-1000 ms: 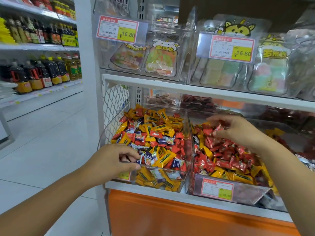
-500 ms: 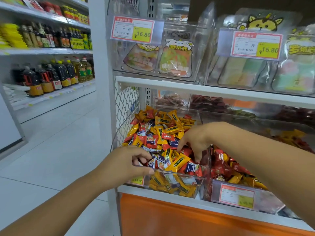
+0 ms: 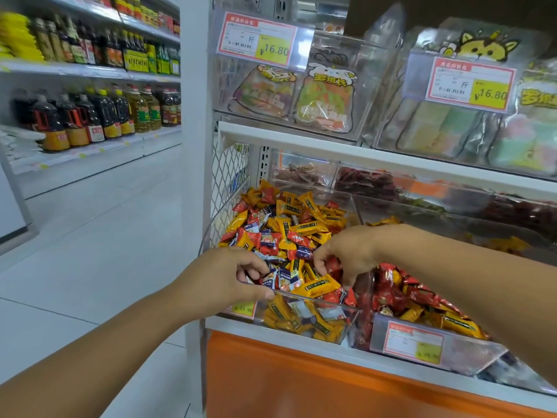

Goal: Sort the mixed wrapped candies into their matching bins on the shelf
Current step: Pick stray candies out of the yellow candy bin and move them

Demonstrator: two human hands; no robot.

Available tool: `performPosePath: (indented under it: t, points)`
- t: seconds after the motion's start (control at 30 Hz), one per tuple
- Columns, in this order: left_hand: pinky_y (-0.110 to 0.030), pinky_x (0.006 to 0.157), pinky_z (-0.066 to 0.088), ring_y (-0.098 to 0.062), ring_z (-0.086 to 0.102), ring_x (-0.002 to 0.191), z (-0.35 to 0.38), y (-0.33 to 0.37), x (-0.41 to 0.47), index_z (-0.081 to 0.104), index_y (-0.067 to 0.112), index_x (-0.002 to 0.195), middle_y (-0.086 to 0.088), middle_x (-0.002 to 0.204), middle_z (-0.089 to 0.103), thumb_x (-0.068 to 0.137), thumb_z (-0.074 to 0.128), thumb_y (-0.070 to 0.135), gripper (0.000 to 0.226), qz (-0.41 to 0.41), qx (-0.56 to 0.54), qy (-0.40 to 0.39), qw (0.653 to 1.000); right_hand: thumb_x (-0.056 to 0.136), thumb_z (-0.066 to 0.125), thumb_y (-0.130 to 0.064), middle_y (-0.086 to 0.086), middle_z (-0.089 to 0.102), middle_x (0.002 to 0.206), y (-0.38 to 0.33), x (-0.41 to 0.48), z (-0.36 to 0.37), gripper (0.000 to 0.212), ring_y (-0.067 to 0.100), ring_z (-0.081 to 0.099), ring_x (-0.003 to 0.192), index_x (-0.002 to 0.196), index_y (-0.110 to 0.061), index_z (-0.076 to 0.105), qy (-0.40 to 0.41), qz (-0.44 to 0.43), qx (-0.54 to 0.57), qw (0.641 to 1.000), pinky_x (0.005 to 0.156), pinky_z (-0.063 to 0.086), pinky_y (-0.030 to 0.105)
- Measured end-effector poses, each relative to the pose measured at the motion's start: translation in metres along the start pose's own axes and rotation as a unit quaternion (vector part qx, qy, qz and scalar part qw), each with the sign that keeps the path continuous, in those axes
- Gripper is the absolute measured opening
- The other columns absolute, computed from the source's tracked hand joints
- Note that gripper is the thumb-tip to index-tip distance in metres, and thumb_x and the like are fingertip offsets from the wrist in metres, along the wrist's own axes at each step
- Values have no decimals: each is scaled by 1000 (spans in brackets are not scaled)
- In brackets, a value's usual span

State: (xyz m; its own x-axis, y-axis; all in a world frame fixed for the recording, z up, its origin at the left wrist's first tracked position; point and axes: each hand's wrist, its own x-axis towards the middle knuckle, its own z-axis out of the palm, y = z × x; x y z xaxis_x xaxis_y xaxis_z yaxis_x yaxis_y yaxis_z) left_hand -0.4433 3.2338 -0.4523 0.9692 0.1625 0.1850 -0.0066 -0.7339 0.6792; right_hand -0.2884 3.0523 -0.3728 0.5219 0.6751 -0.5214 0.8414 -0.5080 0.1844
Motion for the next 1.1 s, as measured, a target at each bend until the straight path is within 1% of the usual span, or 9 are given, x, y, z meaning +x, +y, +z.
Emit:
performPosePath:
  t: [0.27,0.37,0.5,0.63,0.73,0.83,0.9,0.97,1.1]
  points:
    - [-13,64,48,2,57,79,-1,-3,3,68,43,100,18,91,64,67,79,52,36,-5,-1,-6,1000,77,75,-7,-16,47,67,4,2,3,27,1,42,62,87,-27,61,52,-20,105,993,57,33,23]
    - [-12,62,47,1,58,77,-1,-2,3,67,44,99,18,91,64,69,80,49,34,-1,-11,-13,1000,78,73,-3,-13,55,70,8,-1,4,27,6,52,66,83,-27,61,97,-35,168,980,60,44,23]
    - [-19,68,54,-1,59,72,1,1,4,68,43,99,15,91,66,70,81,42,32,9,-45,-16,999,83,69,2,-3,64,89,11,-14,9,25,6,66,73,85,-22,64,199,-63,370,905,58,55,24]
    - [-21,70,54,-3,58,72,5,6,7,68,41,99,13,90,66,72,81,39,30,18,-64,-7,998,81,71,1,-1,64,89,10,-30,20,19,4,65,68,87,-16,66,284,-75,460,838,59,54,21]
    - [-23,70,54,0,57,69,11,10,10,67,41,101,14,91,65,74,79,41,30,27,-53,2,998,81,71,2,1,64,90,15,-37,30,22,15,65,72,84,-20,66,310,-90,556,766,63,54,26]
    - [-19,67,51,1,54,67,18,16,14,67,38,104,14,92,64,78,77,37,29,44,-53,6,998,81,68,5,-1,64,77,21,-41,38,24,17,60,70,85,-19,63,303,-107,632,705,62,52,30]
    - [-20,69,53,-2,56,69,22,23,18,67,37,107,15,94,63,79,75,37,29,57,-45,13,997,82,66,6,0,62,75,24,-44,40,24,17,57,68,86,-17,62,288,-120,651,692,60,50,30]
    - [-24,74,54,-4,58,72,25,31,22,67,35,111,17,97,62,81,74,38,31,67,-29,22,997,82,66,7,2,61,77,24,-46,40,24,17,58,68,87,-16,61,291,-121,639,702,60,50,30]
    - [-24,76,53,-1,59,78,27,39,29,64,39,113,21,100,58,82,70,43,32,83,26,32,996,83,65,9,4,61,83,39,-55,38,25,8,61,59,85,-15,58,410,-40,595,690,55,52,23]
